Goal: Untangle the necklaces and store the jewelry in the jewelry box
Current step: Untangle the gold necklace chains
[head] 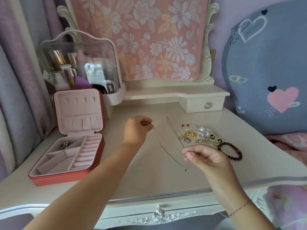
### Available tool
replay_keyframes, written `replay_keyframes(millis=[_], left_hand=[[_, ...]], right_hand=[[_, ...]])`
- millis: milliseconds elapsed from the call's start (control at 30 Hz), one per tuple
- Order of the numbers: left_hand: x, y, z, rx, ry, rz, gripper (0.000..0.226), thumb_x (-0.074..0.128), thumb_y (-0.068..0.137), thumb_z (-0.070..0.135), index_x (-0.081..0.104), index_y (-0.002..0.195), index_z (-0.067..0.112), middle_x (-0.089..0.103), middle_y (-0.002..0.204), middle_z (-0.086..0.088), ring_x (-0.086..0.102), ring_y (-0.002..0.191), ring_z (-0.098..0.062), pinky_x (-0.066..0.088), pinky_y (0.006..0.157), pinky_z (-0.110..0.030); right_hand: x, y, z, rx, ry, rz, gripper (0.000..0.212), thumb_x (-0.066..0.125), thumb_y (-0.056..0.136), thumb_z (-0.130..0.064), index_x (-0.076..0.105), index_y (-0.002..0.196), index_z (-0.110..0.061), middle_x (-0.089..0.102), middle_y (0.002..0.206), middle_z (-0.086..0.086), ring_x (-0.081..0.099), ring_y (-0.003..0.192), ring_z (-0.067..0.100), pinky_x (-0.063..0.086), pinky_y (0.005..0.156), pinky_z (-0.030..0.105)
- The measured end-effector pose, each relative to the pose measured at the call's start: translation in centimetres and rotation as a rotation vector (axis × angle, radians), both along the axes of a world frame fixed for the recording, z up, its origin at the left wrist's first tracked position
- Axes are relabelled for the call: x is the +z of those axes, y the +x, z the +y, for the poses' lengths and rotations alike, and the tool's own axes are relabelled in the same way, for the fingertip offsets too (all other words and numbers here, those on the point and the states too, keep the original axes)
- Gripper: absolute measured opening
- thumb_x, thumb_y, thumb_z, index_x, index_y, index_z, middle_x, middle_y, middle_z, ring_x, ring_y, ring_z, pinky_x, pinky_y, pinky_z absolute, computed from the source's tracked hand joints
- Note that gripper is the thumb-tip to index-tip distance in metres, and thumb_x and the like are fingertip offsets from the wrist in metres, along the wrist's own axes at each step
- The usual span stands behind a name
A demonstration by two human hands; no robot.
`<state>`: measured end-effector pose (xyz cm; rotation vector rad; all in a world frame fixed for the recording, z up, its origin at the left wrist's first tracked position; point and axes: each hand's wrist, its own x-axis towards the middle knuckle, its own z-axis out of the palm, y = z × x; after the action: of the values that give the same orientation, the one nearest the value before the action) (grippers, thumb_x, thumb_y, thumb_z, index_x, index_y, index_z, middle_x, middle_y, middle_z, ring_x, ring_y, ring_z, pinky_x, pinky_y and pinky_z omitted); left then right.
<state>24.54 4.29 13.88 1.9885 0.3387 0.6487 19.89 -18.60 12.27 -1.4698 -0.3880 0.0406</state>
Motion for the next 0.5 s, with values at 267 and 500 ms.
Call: replay_keyframes(millis=[267,500], left_hand=[[-0.9,1.5,1.2,0.091,0.068,-0.005,0.005,0.068,0.088,0.013,0.069,0.084,0.014,0.063,0.076,0.005,0.054,0.068,-0.002,0.039,0.055,-0.003],[0.1,3.9,2.7,-0.088,-0.137,0.196,0.010,0.065,0.088,0.001,0.067,0.083,0.010,0.068,0.076,-0.006,0.060,0.049,-0.006,0.049,0.051,-0.014]], right_hand=[[0.4,-0.4,-0.5,0.033,-0.052,-0.038,0.018,0.073,0.078,-0.004,0.078,0.078,-0.021,0.070,0.073,0.000,0.058,0.068,0.004,0.048,0.069,0.012],[-1.0,-0.1,-0.7,-0.112,-0.465,-0.475,0.024,0.076,0.075,0.002,0.075,0.078,-0.023,0.065,0.077,-0.014,0.061,0.069,0.008,0.046,0.063,0.013]])
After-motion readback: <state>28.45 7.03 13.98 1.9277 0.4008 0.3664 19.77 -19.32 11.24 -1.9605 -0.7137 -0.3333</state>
